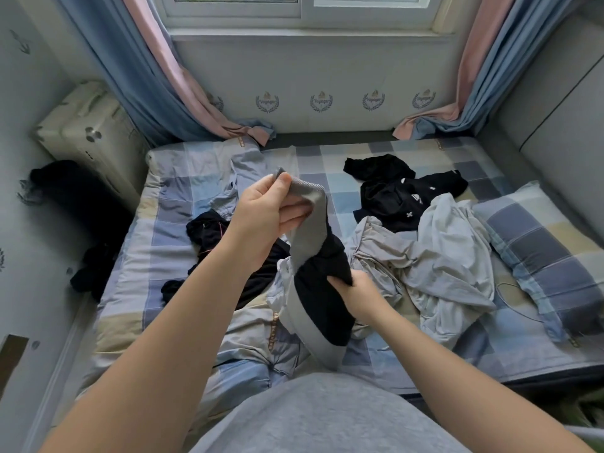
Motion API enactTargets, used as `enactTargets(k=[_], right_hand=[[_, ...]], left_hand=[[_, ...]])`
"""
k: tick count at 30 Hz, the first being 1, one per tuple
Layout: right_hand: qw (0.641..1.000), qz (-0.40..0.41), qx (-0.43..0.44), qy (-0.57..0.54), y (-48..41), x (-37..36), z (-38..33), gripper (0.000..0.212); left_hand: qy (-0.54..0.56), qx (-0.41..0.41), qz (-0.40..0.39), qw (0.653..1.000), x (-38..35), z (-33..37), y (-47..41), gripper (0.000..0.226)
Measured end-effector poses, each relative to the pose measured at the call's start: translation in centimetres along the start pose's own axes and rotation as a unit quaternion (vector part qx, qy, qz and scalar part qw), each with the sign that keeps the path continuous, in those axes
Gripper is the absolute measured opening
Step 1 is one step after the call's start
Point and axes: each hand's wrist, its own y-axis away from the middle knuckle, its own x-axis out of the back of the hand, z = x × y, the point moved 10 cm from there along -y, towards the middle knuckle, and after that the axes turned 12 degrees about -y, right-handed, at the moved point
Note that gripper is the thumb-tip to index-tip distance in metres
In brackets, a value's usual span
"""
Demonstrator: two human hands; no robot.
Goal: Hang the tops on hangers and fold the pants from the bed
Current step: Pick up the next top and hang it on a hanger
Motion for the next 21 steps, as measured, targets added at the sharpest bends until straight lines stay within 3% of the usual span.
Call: enactTargets(k=[3,6,8,11,13,14,17,21], right_hand=[[0.997,0.005,0.024,-0.075,-0.6,1.2,-2.5,0.022],[0.990,0.033,0.036,-0.134,-1.0,2.7,-4.9,0.017],[0.983,0.056,0.038,-0.170,-1.1,3.4,-6.2,0.019],[0.968,0.079,0.023,-0.237,-1.0,4.0,-7.7,0.022],[0.956,0.097,0.018,-0.275,-0.7,4.3,-8.7,0.022],[0.949,0.107,0.018,-0.296,-0.5,4.4,-9.2,0.022],[0.924,0.116,0.020,-0.364,0.3,4.5,-10.7,0.022],[0.910,0.092,0.041,-0.403,1.4,4.1,-12.7,0.023]], left_hand=[[-0.118,0.026,0.002,0.993,1.1,-2.2,-0.4,0.017],[-0.268,0.078,-0.013,0.960,1.9,-6.1,-0.1,0.009],[-0.330,0.123,-0.045,0.935,1.8,-9.1,0.5,0.029],[-0.396,0.178,-0.098,0.896,1.1,-12.7,2.0,0.078],[-0.421,0.194,-0.097,0.881,0.8,-13.8,2.8,0.095],[-0.418,0.195,-0.086,0.883,0.7,-14.2,2.9,0.092],[-0.337,0.195,-0.072,0.918,0.1,-14.9,3.3,0.049],[-0.254,0.201,-0.049,0.945,-0.5,-15.0,3.2,0.038]])
